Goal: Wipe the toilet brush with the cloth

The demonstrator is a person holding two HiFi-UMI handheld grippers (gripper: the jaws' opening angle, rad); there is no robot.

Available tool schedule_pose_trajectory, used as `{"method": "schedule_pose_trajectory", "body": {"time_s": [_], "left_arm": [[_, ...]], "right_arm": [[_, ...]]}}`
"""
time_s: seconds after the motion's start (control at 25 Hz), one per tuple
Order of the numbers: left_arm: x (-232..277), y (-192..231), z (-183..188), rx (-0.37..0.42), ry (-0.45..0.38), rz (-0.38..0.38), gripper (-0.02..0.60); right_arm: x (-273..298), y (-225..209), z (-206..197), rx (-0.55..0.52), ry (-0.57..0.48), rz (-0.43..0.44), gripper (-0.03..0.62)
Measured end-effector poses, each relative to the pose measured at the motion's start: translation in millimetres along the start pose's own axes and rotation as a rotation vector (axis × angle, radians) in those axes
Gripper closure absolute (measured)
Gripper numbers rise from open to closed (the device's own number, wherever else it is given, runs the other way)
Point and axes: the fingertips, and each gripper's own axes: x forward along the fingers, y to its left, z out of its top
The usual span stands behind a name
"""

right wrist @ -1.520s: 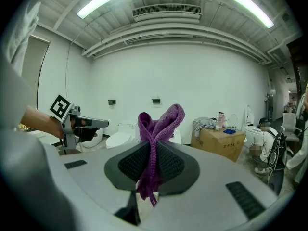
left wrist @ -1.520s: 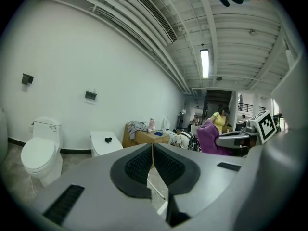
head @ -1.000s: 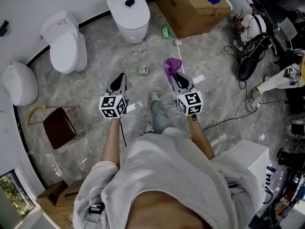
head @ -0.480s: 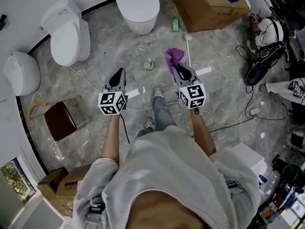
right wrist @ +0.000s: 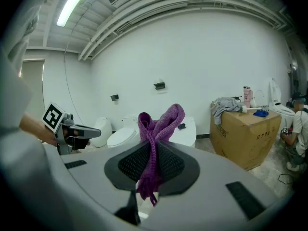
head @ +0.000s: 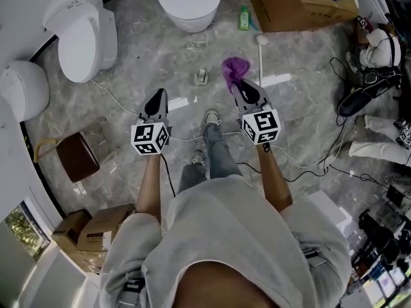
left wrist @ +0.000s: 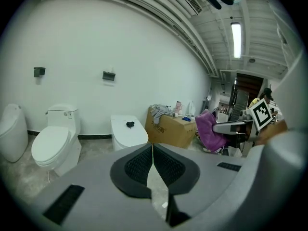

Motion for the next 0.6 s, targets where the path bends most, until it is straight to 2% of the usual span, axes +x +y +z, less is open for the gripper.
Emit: {"method": "schedule_pose_trajectory", "body": {"time_s": [0.32,0.6], "left_arm": [[46.4,7.7,-28.0,-0.008,0.054,0.019,0.557],[71.2,14.6,-78.0,-0.011,0.097,0.002,0.558]], "right_arm": [[47.2,-24.5,-35.9,0.033,0.049,0.043,0.525],[65.7,-32.5,-74.1,0.059,0.058,0.035,0.525]]}}
